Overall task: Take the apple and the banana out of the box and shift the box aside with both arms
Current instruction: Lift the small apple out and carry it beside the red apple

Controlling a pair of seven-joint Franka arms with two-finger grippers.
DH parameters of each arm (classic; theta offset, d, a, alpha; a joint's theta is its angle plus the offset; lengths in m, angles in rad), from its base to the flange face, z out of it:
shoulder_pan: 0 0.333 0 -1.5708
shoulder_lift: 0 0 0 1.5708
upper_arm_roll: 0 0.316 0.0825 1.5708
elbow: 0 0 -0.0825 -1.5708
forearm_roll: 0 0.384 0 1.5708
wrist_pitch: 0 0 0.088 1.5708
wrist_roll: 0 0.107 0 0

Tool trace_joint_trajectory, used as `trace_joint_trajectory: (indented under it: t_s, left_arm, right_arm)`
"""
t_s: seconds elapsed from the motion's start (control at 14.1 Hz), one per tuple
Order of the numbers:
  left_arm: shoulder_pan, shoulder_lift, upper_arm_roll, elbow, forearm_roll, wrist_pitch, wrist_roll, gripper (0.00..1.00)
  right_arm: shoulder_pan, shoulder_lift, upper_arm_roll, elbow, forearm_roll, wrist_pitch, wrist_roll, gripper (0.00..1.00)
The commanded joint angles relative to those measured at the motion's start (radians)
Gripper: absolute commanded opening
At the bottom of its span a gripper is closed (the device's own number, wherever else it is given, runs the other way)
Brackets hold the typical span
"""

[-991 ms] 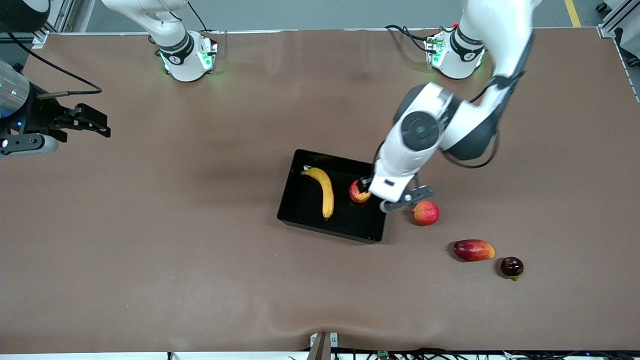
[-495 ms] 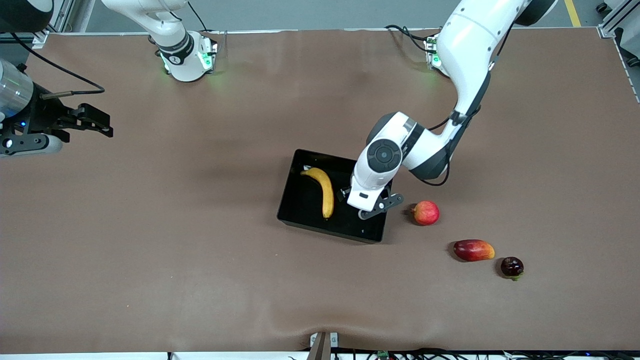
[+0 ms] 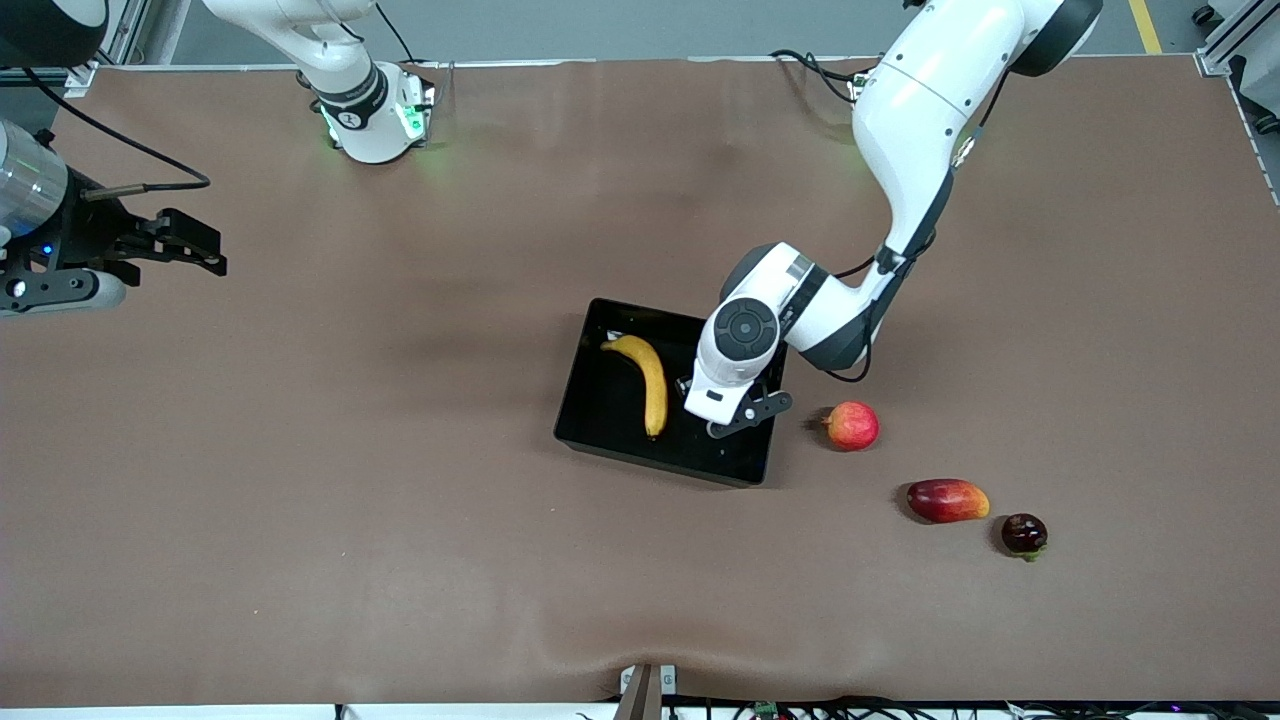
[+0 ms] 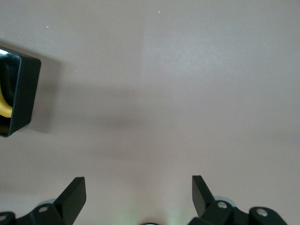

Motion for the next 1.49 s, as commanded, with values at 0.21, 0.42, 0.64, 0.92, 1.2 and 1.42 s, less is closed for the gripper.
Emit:
trace_joint_trajectory:
  t_s: [0.21,0.42,0.64,0.92,1.2,1.42]
  left_arm:
    - [0.009,-0.153,0.015,0.02,0.044,-0.052,0.006,0.0]
    - [0.086,-0.277,0.008,0.023,0.061,-0.074,0.095,0.0]
    - [0.21,-0.366,0.004,0.013,0.048,-0.175,0.317,0.0]
    - [0.353,-0.415,0.004,-0.062,0.048,-0.291,0.478,0.0]
    - [0.433,-0.414,0.005,-0.16,0.071,-0.25,0.5,0.0]
    - [0.508,-0.411,0.005,-0.309,0.081,-0.084,0.542,0.0]
  right_arm:
    - [0.001,0.011,-0.005,0.017,0.006,0.0,-0.005,1.0]
    - [0.003,0.011,-0.004,0.015,0.006,0.0,-0.004,1.0]
    - [0.007,0.011,-0.004,0.015,0.006,0.0,-0.002,1.0]
    - [0.009,0.012,-0.004,0.015,0.007,0.001,-0.002,1.0]
    - [0.007,0.014,-0.004,0.015,0.007,0.001,-0.002,1.0]
    - [0.01,0.014,-0.004,0.015,0.007,0.001,-0.004,1.0]
